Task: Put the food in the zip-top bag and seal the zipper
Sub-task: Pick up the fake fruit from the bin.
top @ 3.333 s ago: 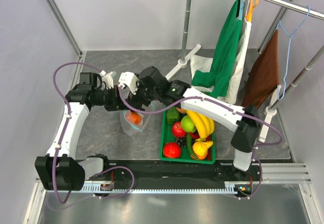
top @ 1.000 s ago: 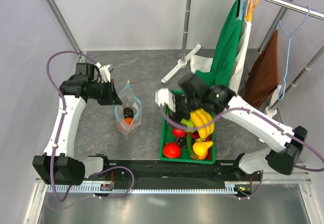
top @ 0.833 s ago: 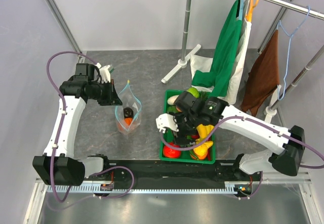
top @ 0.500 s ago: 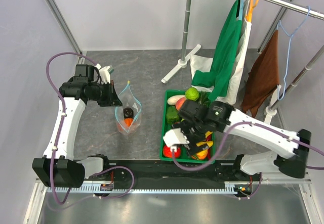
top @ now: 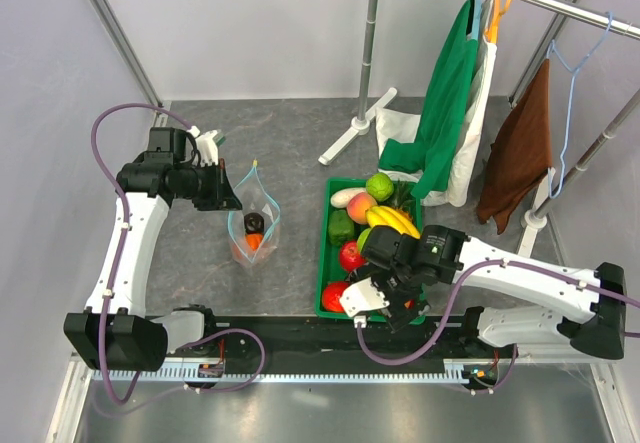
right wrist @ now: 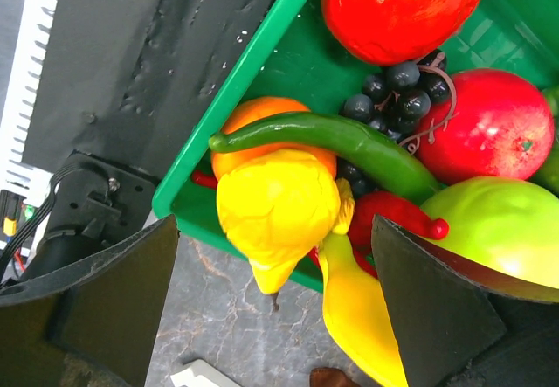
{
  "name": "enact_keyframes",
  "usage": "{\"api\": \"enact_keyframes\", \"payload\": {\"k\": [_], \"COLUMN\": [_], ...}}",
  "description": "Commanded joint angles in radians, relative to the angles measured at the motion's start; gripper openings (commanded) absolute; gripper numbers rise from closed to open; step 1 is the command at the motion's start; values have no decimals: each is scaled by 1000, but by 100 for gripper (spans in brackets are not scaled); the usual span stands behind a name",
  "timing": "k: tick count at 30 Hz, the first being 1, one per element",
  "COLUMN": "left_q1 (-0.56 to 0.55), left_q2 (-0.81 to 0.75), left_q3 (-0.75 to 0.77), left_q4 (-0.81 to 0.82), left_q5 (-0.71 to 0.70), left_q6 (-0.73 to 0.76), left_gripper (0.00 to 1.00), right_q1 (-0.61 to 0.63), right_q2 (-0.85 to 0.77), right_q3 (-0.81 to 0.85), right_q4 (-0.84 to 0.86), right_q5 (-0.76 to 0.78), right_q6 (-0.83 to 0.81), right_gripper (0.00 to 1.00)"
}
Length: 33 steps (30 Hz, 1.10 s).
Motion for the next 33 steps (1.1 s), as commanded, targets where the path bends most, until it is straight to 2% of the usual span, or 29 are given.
{"api": "enact_keyframes", "payload": {"k": [1,12,17,27,33], "left_q1": [-3,-3,-3,-3,-3], "left_q2": [-21,-25,-25,-16,-15], "left_q3": [4,-7,-7,-6,-9], "left_q4": [19,25,25,28,28], "left_q5": [31,48,48,49,49], "left_q6": [-18,-18,-18,-22,-22], "left_gripper": [2,2,2,2,2], "right_q1": [11,21,26,26,26], "right_q2": [5,21,18,-16,-21], "right_q3": [-36,-145,-147,-125,-12], "right_q4": [60,115,123,141,86], "right_q5": [31,76,62,88,36], "right_q6": [14,14,25,25,34], "right_gripper": [98,98,94,57,54]}}
